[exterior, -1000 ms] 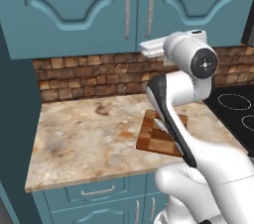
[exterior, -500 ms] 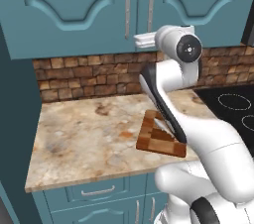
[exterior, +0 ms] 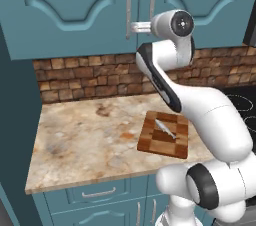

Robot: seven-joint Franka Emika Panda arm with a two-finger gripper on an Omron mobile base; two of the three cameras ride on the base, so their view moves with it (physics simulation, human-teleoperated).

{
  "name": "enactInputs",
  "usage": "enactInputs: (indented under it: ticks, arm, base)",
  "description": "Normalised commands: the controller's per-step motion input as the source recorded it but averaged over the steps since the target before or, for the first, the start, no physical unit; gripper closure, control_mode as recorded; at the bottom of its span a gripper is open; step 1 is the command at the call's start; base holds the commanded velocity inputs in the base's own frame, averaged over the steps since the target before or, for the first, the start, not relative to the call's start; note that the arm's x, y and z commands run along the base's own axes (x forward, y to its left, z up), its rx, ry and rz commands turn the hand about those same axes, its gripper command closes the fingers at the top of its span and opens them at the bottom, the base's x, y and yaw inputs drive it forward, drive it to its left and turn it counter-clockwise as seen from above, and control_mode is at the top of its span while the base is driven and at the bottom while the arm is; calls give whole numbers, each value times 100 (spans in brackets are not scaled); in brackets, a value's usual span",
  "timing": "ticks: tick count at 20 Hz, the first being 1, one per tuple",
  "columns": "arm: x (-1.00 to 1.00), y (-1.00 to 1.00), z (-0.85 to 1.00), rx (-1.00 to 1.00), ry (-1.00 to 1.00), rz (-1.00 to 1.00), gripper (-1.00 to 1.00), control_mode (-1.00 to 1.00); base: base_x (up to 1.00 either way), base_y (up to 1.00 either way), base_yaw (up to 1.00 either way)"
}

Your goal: Open the cabinet, retrieve the rolling pin, and place it next to the meat on the cutting board to prepare for tenderizing.

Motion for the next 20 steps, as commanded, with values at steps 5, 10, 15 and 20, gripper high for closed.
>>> enactInputs:
  ticks: [5,10,15,20]
  arm:
    - [42,0,26,-1,1,-1,-100,-100]
    - [29,0,33,-3,0,0,-100,-100]
    - [31,0,7,-1,0,0,-100,-100]
    - [50,4,-2,0,6,0,100,-100]
  base:
    - [0,0,0]
    - [0,0,0]
    - [0,0,0]
    - [0,0,0]
